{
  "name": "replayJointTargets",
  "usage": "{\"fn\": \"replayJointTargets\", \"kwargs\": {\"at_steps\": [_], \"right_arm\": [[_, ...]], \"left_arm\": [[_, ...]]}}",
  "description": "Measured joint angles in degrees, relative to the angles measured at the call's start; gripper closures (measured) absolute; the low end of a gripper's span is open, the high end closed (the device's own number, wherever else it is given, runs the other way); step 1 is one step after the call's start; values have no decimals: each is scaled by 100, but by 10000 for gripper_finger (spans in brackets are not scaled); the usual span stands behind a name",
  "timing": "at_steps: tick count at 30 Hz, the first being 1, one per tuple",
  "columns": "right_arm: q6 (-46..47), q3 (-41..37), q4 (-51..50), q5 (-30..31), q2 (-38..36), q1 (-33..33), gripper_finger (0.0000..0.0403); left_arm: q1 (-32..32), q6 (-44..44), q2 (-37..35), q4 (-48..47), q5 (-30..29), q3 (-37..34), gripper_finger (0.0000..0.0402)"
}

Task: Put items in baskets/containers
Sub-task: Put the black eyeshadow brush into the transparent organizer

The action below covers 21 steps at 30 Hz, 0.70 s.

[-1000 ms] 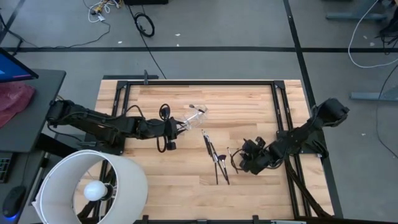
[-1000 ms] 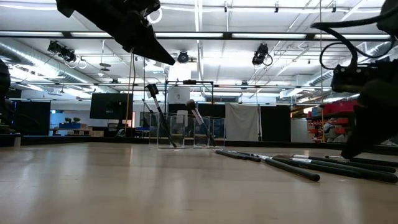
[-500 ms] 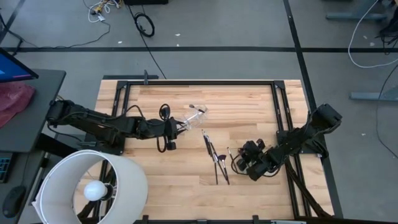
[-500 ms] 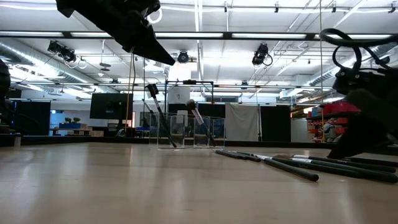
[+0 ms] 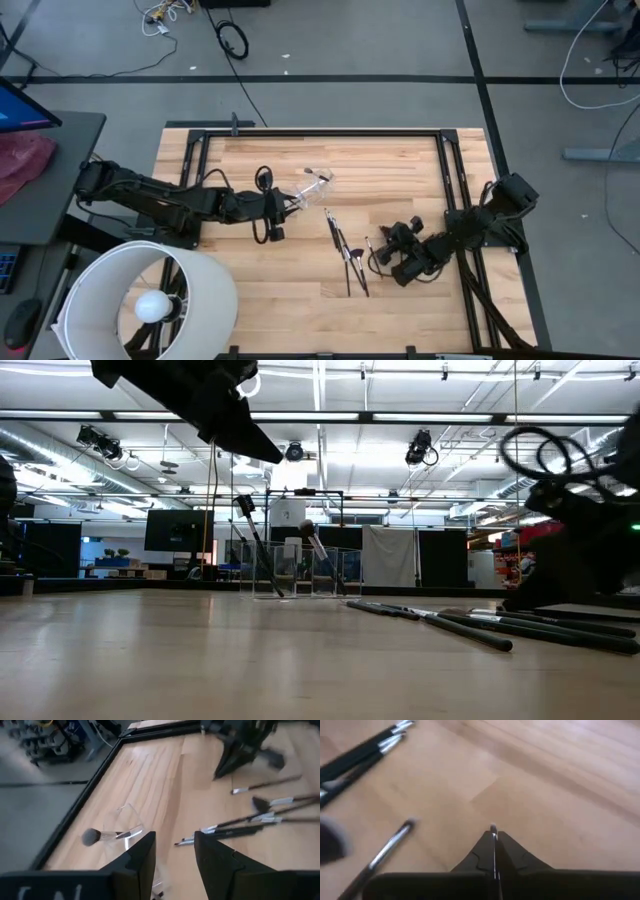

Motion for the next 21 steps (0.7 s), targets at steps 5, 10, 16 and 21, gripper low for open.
{"fn": "replayJointTargets", "kwargs": {"at_steps": [5,10,16,21], "right_arm": [[-1762,16,1307,-146,2,-792,399],[-3836,24,3186,-691,-11,-1494,403],[-5691,35,5177,-1412,-22,-2216,402],[-6242,42,5014,-2532,-33,-2534,402]], "left_arm": [[26,-784,0,-9,173,2,264],[295,-701,50,-35,512,4,264],[574,-866,248,-1,816,2,264],[569,-879,467,-54,818,4,264]]}}
